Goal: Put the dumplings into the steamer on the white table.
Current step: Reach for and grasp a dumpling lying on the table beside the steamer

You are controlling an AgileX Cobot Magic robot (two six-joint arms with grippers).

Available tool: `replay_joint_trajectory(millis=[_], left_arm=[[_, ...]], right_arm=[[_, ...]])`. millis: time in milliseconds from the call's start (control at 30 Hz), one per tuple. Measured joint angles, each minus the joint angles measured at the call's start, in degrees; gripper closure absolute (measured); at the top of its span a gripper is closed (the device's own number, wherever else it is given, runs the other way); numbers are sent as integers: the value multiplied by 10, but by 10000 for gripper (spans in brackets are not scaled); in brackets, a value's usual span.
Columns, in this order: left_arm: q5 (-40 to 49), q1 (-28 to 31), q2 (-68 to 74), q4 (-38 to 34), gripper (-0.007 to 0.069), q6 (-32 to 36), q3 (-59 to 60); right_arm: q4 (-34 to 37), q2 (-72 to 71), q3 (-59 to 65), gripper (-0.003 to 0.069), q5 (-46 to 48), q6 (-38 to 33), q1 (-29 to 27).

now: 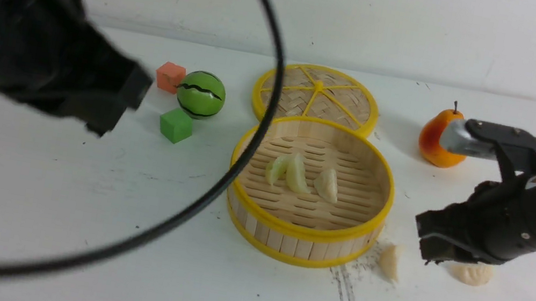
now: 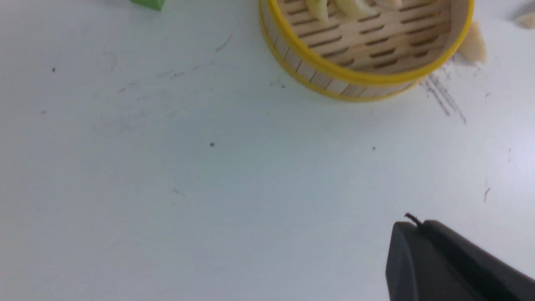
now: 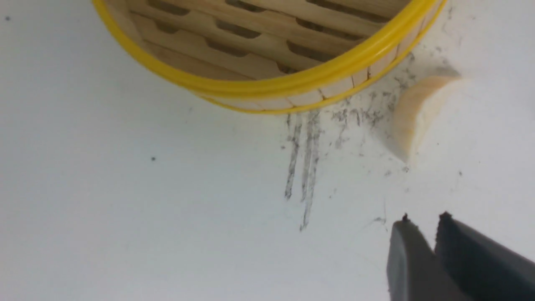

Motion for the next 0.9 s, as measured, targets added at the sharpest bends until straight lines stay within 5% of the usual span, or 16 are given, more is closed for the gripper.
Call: replay_joint_trajectory(millis=[133, 233, 367, 567, 900], left_arm=[[-33, 0, -119, 6, 639, 0, 150], [-38, 0, -170, 15, 639, 0, 208], [-41, 0, -224, 37, 639, -11, 262], [-40, 0, -253, 52, 639, -20, 281], [-41, 0, -254, 71, 639, -21, 282]], right_arm=[[0, 57, 0, 256, -62, 0, 0], [2, 83, 0, 127, -92, 0, 0], [4, 122, -1, 51, -132, 0, 0], [4, 154, -1, 128, -158, 6, 0], [6, 161, -1, 449, -165, 8, 2]])
